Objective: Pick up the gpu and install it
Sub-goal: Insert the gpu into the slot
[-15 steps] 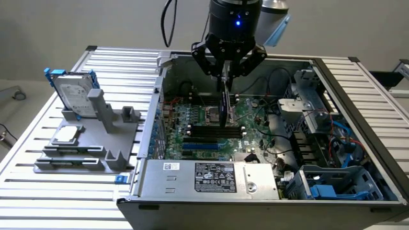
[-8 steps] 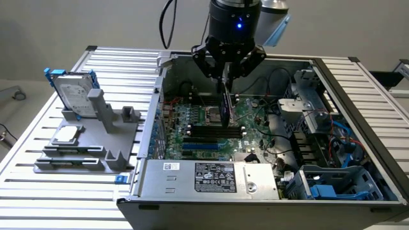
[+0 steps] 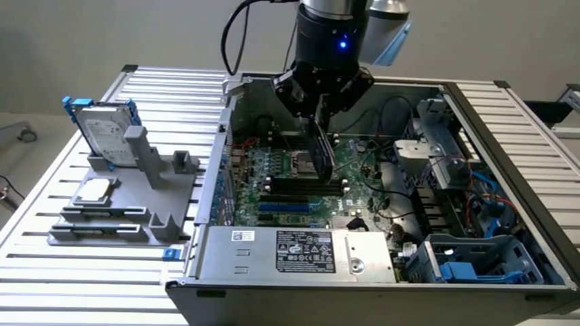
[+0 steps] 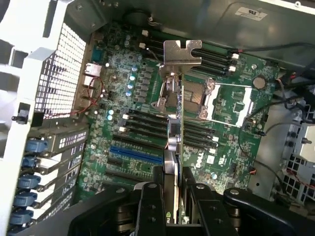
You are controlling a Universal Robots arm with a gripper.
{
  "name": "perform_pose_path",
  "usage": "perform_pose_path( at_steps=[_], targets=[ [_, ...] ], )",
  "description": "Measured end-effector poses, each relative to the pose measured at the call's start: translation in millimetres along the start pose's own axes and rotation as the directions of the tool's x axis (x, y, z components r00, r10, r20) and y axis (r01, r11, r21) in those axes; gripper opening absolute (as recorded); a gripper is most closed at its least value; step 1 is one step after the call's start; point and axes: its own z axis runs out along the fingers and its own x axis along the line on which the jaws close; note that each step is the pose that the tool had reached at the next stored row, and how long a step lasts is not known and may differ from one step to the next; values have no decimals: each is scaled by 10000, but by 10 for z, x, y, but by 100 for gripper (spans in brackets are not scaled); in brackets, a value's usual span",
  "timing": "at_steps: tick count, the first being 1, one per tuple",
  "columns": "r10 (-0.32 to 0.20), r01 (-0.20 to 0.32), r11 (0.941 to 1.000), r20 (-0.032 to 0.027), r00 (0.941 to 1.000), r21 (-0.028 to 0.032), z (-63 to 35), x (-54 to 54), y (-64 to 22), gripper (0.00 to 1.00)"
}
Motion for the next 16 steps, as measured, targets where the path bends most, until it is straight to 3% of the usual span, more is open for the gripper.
perform_pose_path(
  at_steps=[4,8,12,16],
  targets=[
    [-719,719,9974,-34,9974,-11,47,1,-2,26],
    [-1449,1449,9894,-67,9894,-25,95,1,-5,26],
    [-2155,2155,9765,-99,9764,-40,142,2,-7,26],
    [-2862,2861,9582,-128,9581,-60,181,2,-9,26]
  ],
)
